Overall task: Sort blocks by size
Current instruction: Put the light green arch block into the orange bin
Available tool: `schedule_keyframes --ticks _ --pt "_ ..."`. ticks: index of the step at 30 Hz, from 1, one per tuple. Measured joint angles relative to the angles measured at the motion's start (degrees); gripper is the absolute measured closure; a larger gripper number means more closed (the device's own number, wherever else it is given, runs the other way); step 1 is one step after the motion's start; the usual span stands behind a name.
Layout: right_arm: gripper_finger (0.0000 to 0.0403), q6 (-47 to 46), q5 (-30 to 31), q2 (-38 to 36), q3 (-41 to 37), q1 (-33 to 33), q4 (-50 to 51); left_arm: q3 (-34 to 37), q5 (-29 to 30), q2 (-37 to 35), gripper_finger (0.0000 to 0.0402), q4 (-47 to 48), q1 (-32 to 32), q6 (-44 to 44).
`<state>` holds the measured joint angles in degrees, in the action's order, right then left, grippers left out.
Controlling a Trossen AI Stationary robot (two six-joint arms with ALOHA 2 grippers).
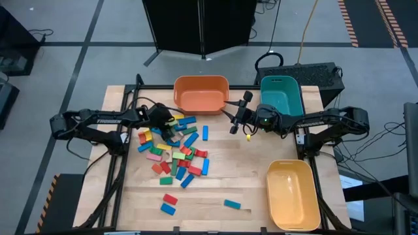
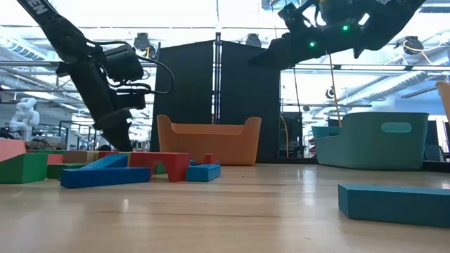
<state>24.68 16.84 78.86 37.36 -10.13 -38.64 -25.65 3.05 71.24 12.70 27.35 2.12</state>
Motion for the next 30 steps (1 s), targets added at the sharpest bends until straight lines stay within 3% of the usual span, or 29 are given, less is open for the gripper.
schedule_keyframes --ticks 4,12,18,30 --pt "0.0245 -1.30 0.00 0.01 0.00 0.00 0.25 0.00 -0.01 0.00 0.0219 -0.08 0.02 0.01" --pt "0.0245 -2.57 0.00 -0.01 0.00 0.00 0.23 0.00 -0.01 -0.02 0.0281 -0.59 0.02 -0.97" --pt "0.0245 -2.94 0.00 -0.01 0.00 0.00 0.25 -0.39 -0.01 -1.09 0.0283 -1.11 0.00 0.42" --pt "0.0245 -2.67 0.02 0.01 0.00 0.00 0.29 -12.61 -0.02 -6.87 0.0283 11.43 -0.11 0.58"
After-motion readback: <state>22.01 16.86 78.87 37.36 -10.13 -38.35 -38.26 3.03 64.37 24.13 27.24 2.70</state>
